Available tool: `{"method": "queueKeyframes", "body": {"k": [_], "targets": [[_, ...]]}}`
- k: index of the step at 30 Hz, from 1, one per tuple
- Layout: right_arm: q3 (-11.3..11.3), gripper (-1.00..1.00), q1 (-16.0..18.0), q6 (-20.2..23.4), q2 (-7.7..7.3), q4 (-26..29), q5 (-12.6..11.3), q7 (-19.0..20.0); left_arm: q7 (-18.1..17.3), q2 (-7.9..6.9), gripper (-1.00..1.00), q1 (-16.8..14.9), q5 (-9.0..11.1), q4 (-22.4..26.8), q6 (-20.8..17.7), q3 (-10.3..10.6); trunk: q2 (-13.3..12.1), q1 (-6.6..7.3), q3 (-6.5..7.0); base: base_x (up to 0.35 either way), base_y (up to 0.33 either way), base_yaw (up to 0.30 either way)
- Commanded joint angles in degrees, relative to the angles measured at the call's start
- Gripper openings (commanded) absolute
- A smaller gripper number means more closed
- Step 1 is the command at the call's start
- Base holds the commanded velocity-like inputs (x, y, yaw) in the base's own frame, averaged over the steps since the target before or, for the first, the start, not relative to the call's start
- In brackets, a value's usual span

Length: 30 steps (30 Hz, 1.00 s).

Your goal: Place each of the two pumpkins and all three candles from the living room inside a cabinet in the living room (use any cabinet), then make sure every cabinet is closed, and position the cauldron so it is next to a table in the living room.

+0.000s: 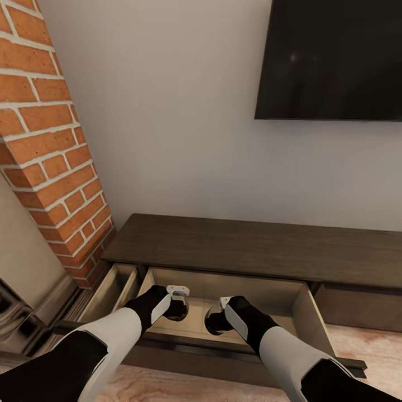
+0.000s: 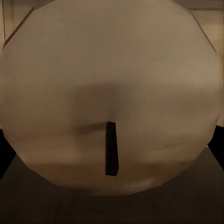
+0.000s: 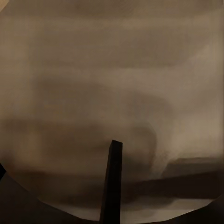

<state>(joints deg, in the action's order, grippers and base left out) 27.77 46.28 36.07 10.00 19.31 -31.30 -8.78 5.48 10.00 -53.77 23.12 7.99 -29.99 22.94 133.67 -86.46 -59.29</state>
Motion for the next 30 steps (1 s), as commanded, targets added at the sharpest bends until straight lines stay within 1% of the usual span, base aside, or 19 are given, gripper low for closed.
{"method": "queueKeyframes", "body": {"k": [1,8,15,24,30], "targets": [[0.3,-1.00,0.0,0.1,0.00,0.1,-0.6,-0.5,0.4,0.00,-1.00,0.0,0.6,0.1,-0.3,0.3,0.0,0.01,-0.06,0.000,0.000,0.000],[0.3,-1.00,0.0,0.1,0.00,0.1,-0.6,-0.5,0.4,0.00,-1.00,0.0,0.6,0.1,-0.4,0.3,0.0,0.01,-0.06,0.017,0.000,0.000],[0.3,-1.00,0.0,0.2,0.00,0.1,-0.6,-0.5,0.5,0.00,-1.00,0.0,0.5,0.1,-2.1,0.3,0.0,0.01,-0.06,0.161,0.000,0.000],[0.3,-1.00,0.0,0.2,0.00,0.1,-0.6,-0.5,0.5,0.00,-1.00,0.0,0.5,0.1,-2.4,0.3,0.0,0.01,-0.10,0.011,0.000,0.000],[0.3,-1.00,0.0,0.2,0.00,0.0,-0.6,-0.5,0.5,0.00,-1.00,0.0,0.5,0.1,-2.4,0.3,0.0,0.01,-0.52,0.000,0.000,0.000]]}}
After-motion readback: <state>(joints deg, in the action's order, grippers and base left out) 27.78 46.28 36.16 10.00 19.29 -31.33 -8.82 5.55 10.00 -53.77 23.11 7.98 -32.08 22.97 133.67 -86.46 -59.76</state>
